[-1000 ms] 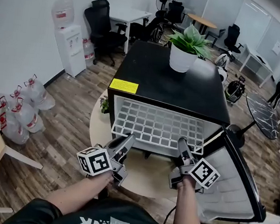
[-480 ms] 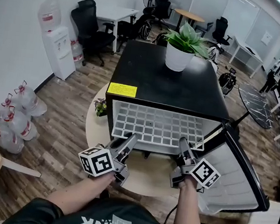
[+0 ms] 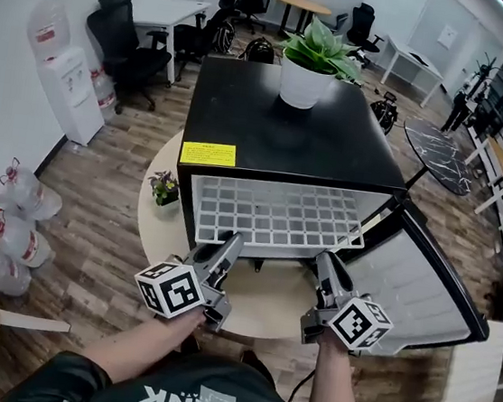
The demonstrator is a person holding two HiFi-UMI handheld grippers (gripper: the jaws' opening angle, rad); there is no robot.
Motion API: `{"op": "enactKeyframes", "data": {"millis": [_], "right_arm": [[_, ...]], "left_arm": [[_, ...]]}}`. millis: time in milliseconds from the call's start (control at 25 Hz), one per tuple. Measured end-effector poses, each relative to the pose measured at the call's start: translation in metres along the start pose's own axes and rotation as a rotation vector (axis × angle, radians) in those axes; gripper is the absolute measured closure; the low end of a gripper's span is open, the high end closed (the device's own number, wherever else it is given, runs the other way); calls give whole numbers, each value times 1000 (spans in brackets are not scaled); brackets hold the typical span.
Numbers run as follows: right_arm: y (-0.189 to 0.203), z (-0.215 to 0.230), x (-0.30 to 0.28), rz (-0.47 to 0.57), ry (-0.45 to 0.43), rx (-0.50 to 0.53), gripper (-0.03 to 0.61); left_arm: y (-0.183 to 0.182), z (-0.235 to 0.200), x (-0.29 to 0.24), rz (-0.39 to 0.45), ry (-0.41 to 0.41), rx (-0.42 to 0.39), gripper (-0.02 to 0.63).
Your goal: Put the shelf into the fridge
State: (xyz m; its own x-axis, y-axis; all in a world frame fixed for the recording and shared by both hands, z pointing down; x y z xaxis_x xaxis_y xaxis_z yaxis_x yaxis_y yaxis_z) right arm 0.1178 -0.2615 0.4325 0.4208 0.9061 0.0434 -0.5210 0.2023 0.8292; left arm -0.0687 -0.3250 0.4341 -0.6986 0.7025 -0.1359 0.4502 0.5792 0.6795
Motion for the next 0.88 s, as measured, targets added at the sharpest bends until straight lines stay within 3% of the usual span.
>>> {"op": "enactKeyframes", "data": {"millis": [120,240,560,880], "right_arm": [[2,-3,-4,-57,42,106,551],[3,-1,-3,-94,47,148,565],[-3,-2,-15,-119,-41,168,571],[-8,1,-20,-121,-99,173,572]], "left_arm": [[0,3,3,-1,5,-1,531],[2,5,4,-6,-13,14,533],[-10,2,2,35,-53,52,532],[-12,3,3,74,-102,13,515]]}}
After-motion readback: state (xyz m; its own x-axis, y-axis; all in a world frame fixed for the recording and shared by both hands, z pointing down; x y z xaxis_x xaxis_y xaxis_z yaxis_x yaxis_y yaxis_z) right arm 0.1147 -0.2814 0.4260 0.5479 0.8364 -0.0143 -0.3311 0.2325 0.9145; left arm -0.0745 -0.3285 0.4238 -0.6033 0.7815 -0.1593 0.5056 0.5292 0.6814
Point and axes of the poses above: the fingertips, and each gripper's own axes: x backward along the fingers, z to its right, y out of its underside, the point moved 1 cm from there along x, backward along the fingers, and after that the axes turned 14 degrees about -y, right-handed, at the moved point
